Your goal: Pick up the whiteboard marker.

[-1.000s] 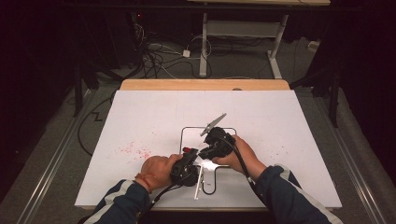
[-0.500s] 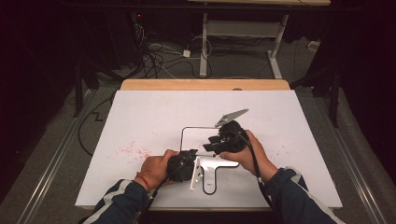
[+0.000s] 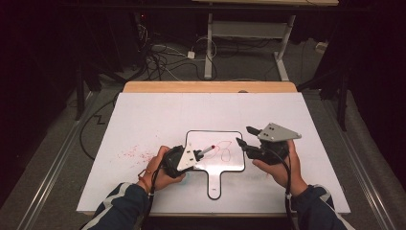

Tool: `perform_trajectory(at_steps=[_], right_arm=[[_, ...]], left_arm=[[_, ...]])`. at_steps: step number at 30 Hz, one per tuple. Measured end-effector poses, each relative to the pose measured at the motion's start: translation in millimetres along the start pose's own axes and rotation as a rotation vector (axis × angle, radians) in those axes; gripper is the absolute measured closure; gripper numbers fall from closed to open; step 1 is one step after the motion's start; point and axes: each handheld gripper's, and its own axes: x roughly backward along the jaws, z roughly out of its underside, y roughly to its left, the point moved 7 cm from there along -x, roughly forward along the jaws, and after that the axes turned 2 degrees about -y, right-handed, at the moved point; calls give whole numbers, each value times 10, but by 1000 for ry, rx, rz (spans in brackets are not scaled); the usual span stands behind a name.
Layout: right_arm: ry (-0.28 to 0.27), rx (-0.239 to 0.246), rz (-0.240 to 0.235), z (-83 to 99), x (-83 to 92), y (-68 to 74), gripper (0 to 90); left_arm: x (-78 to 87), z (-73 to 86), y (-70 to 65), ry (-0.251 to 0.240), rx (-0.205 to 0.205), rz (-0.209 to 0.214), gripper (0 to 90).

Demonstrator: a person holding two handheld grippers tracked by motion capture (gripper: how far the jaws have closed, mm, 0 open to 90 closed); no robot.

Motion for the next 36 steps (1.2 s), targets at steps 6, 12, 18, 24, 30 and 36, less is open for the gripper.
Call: perform_trajectory(at_steps=[6, 12, 18, 24, 30, 36], right_arm=[[1, 16, 22, 370, 252, -32, 417], [-13, -46, 55, 655, 456, -112, 331], [-5, -81, 65, 732, 478, -137, 320], [-6, -84, 41, 645, 376, -87, 400], [-60, -139, -49, 419, 189, 36, 495], [-141, -188, -160, 119, -4, 184, 542]], left_arm=[[-11, -2, 143, -56, 110, 49, 790], [-76, 18, 276, -112, 220, 87, 790], [-88, -38, 285, -134, 247, 97, 789], [-118, -93, 233, -163, 252, 121, 789], [-133, -179, 167, -204, 264, 152, 789], [-159, -309, 64, -247, 269, 179, 789]])
